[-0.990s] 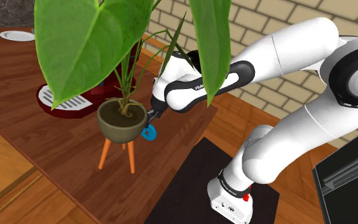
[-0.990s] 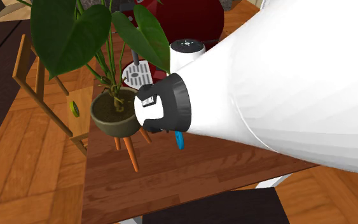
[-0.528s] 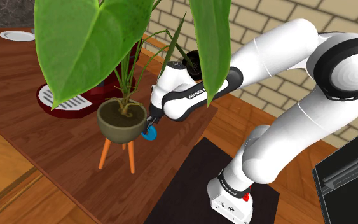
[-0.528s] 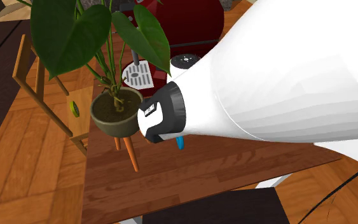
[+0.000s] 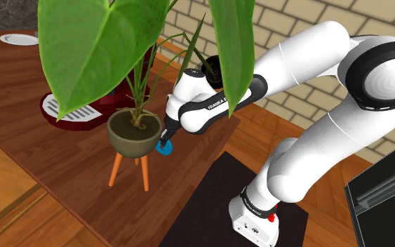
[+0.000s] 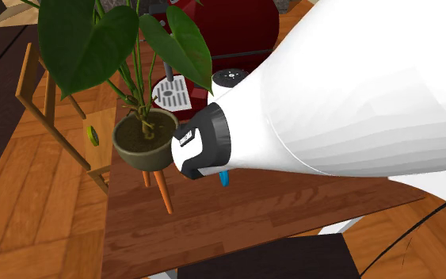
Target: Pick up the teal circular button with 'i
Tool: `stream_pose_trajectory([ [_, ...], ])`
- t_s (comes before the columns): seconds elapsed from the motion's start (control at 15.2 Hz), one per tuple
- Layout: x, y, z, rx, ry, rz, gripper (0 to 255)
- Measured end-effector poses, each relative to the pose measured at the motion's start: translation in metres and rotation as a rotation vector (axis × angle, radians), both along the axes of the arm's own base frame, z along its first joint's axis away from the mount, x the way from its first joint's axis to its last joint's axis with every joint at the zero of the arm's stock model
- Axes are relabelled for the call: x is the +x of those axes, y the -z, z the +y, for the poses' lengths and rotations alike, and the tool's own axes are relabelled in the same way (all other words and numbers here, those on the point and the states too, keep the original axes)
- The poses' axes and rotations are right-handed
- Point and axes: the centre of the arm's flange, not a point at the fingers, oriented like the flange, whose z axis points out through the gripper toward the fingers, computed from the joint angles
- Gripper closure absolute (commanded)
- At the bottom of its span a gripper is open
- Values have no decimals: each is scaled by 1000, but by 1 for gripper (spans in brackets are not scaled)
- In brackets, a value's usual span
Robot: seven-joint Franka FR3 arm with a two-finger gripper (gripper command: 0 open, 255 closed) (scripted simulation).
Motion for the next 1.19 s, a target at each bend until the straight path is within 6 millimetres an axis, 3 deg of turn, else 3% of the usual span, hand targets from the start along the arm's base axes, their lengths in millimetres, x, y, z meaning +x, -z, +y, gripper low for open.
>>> stream_pose_trajectory([
  [0.26,0,-2,0,0,0,0,255],
  [1.19,1,-73,0,0,0,0,255],
])
